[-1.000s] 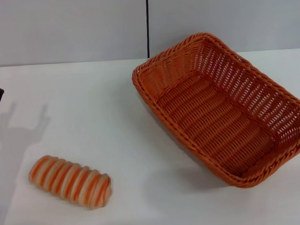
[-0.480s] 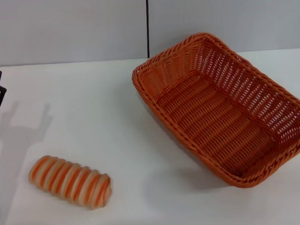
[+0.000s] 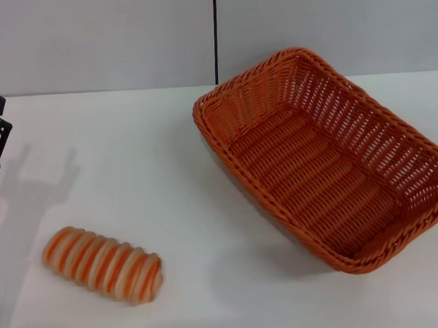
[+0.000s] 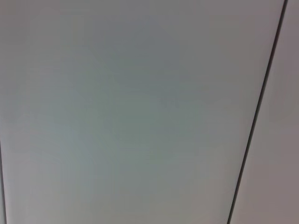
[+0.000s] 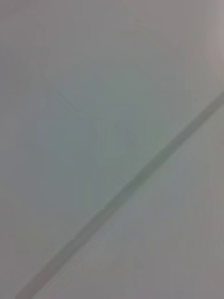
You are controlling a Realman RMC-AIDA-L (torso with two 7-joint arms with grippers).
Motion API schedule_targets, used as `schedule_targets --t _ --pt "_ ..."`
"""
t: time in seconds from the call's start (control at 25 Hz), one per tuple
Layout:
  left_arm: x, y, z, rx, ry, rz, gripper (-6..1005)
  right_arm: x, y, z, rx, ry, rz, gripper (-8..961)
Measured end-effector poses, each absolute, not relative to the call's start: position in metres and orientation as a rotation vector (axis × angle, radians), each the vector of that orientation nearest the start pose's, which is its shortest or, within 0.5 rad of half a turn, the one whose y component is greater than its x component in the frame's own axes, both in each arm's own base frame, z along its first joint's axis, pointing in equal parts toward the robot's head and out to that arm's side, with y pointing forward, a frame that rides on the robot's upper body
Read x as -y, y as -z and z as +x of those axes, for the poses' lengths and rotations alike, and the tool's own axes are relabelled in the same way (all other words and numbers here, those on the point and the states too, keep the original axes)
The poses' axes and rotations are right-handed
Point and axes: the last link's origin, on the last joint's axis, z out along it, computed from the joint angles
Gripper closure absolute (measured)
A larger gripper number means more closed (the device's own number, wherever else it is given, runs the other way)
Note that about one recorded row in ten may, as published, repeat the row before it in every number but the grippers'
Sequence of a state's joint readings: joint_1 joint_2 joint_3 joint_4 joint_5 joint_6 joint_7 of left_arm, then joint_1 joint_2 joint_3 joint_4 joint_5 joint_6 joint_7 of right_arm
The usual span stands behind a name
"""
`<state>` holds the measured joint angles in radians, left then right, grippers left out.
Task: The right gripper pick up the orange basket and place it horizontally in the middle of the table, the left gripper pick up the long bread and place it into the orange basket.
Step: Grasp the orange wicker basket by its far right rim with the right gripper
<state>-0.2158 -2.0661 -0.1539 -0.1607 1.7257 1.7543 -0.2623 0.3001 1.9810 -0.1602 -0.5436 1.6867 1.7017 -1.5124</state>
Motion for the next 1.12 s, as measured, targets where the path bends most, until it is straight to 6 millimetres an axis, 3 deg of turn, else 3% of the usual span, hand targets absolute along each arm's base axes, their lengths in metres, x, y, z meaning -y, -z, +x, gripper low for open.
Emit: schedule_targets --t 0.12,0.16,0.2,0.24,0.28,0.36,0.44,0.76,1.0,1.12 --pt "-0.223 -0.009 -0.327 0.395 1.047 -1.485 186 -0.286 -0.171 0.325 -0.93 -1.465 -1.858 693" --pt "-0.223 -0.009 -0.327 0.394 1.048 -1.486 186 -0.296 -0.175 0.306 -0.942 -1.356 -2.029 692" --pt "-0.223 -0.009 -0.327 0.394 1.048 -1.486 186 -0.296 -0.175 0.306 -0.942 -1.356 -2.029 692" --pt "-0.224 -0.009 -0.327 0.394 1.048 -1.487 186 -0.304 -0.176 0.294 -0.959 -1.227 -2.142 691" --pt "-0.224 -0.009 -0.327 0.394 1.048 -1.487 186 -0.304 -0.176 0.294 -0.959 -1.227 -2.142 691" --pt "-0.224 -0.008 -0.327 0.398 1.044 -1.489 186 -0.32 -0.179 0.279 -1.01 -0.963 -2.253 690" --pt "-0.225 -0.007 -0.328 0.404 1.042 -1.491 186 -0.327 -0.179 0.273 -1.031 -0.859 -2.289 688" --pt "-0.224 -0.006 -0.328 0.413 1.039 -1.49 186 -0.343 -0.176 0.25 -1.034 -0.73 -2.362 684" --pt "-0.223 -0.006 -0.329 0.418 1.035 -1.489 187 -0.351 -0.169 0.229 -1.007 -0.628 -2.44 540" --pt "-0.223 -0.005 -0.33 0.423 1.031 -1.49 187 -0.357 -0.163 0.221 -1.02 -0.545 -2.497 397"
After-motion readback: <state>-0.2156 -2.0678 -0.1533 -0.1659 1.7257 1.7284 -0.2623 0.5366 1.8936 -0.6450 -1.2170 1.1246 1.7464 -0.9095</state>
